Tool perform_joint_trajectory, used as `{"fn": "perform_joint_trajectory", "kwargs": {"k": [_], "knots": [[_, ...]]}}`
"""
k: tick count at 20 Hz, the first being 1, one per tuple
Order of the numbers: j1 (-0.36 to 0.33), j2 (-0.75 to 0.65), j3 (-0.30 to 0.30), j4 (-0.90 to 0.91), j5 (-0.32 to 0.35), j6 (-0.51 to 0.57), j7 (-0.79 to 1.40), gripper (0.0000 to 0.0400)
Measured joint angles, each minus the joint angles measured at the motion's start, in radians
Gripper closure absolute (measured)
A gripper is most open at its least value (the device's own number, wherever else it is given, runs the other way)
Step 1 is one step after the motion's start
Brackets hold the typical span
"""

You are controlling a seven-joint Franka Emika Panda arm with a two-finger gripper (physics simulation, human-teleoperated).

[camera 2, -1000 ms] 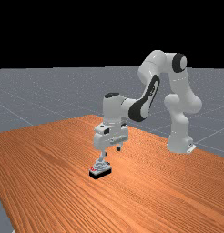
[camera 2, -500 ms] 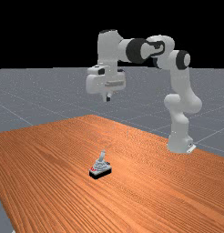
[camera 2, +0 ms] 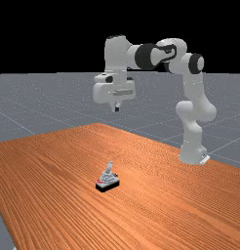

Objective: Turn on the trigger

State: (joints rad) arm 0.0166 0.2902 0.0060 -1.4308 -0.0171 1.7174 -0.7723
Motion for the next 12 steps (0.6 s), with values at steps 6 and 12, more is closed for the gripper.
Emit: {"fn": "perform_joint_trajectory", "kwargs": {"k": [6,12], "knots": [[-0.002,0.006,0.001,0.01,0.008,-0.012,-0.004,0.04],[0.001,0.006,0.002,0.012,-0.001,-0.014,-0.009,0.04]]}}
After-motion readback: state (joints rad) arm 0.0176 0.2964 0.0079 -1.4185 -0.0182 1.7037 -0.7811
